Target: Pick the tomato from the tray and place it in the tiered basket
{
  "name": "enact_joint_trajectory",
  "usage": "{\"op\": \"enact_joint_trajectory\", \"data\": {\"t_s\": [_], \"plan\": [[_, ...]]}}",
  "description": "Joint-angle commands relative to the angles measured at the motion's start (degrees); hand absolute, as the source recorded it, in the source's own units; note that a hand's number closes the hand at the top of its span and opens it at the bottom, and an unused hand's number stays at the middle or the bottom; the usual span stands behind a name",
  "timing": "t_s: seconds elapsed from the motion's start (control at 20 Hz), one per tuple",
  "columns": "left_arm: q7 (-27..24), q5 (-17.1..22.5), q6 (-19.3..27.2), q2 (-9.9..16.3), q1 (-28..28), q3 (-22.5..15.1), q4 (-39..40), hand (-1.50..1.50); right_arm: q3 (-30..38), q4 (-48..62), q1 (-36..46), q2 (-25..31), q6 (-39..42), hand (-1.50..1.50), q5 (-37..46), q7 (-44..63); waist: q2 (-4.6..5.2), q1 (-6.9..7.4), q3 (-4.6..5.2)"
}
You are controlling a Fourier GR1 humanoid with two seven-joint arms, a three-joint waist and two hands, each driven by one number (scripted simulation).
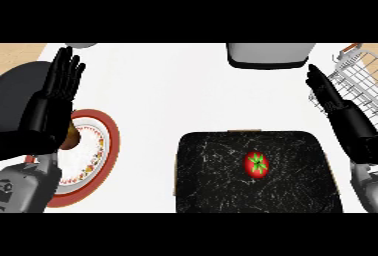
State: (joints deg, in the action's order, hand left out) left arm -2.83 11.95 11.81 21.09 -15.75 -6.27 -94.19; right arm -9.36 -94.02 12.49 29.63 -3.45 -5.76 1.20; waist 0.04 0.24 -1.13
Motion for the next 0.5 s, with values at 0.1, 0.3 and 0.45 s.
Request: {"op": "enact_joint_trajectory", "data": {"t_s": [0.1,0.3,0.45], "plan": [[3.9,-4.6,0.2,5.5,3.9,1.6,2.6,0.0,2.3,3.2,-1.5,-4.9,6.2,1.5,-10.8,-2.2,0.06,0.36,1.01],[4.5,-5.7,2.1,4.7,7.6,1.4,7.2,0.0,15.1,0.4,-1.2,-16.3,-8.0,1.5,-20.2,-7.3,-1.23,-6.25,-1.63],[7.0,-8.8,2.6,6.5,7.4,0.7,10.2,0.0,6.4,8.5,-11.0,-5.2,-10.4,-1.5,-2.6,5.3,0.16,-2.23,1.18]]}}
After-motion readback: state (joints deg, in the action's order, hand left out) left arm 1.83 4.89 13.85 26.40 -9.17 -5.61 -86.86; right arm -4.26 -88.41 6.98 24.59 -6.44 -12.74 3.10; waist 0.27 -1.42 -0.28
